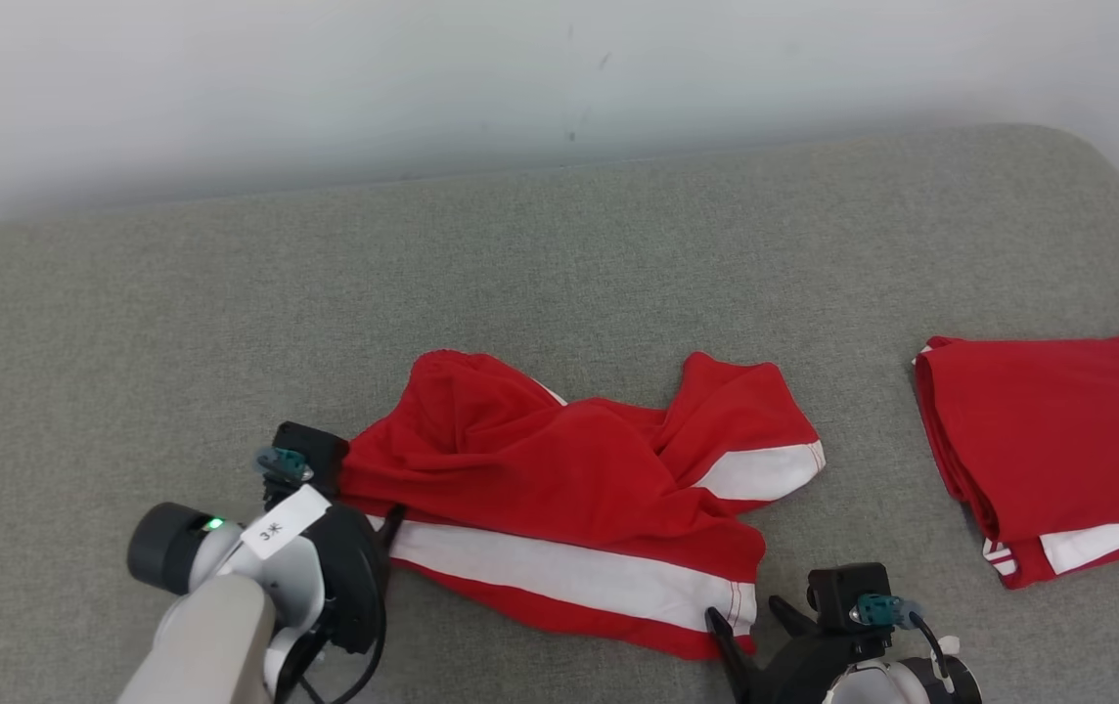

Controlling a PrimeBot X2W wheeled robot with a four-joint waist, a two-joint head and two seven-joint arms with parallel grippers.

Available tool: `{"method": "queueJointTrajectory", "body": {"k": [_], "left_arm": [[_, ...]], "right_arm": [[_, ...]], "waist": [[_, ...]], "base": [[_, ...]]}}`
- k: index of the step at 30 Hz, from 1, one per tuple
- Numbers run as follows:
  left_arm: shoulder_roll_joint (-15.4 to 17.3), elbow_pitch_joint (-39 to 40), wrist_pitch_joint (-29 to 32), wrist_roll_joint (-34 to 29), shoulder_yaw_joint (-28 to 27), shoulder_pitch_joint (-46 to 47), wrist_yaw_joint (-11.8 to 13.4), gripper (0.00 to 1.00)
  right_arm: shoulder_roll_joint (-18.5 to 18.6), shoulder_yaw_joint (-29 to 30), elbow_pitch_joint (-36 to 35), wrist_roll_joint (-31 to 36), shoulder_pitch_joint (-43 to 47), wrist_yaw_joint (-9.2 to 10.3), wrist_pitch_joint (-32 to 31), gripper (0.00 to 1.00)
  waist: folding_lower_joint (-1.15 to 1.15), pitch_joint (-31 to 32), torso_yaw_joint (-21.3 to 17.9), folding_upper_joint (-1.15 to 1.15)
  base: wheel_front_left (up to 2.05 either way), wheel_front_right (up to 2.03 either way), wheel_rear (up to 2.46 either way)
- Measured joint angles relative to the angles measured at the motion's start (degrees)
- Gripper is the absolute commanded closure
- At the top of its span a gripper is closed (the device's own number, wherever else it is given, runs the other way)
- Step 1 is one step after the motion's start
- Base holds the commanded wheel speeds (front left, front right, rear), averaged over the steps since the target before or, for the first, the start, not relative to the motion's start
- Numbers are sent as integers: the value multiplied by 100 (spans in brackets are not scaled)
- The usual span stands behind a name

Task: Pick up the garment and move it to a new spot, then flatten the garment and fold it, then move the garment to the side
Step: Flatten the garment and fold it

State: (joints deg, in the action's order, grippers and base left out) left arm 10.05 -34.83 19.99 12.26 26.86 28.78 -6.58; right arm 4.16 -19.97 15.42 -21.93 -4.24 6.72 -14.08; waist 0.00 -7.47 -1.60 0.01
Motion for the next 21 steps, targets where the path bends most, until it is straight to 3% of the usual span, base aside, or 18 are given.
{"method": "queueJointTrajectory", "body": {"k": [5,21], "left_arm": [[-137,-11,-89,31,56,0,-1,0],[162,32,-136,60,-19,-52,1,0]], "right_arm": [[-20,48,111,-130,-4,-24,49,0],[-32,-87,327,-163,10,-104,105,0]], "waist": [[0,73,43,0],[0,225,196,-1]], "base": [[0,0,0],[0,0,0]]}}
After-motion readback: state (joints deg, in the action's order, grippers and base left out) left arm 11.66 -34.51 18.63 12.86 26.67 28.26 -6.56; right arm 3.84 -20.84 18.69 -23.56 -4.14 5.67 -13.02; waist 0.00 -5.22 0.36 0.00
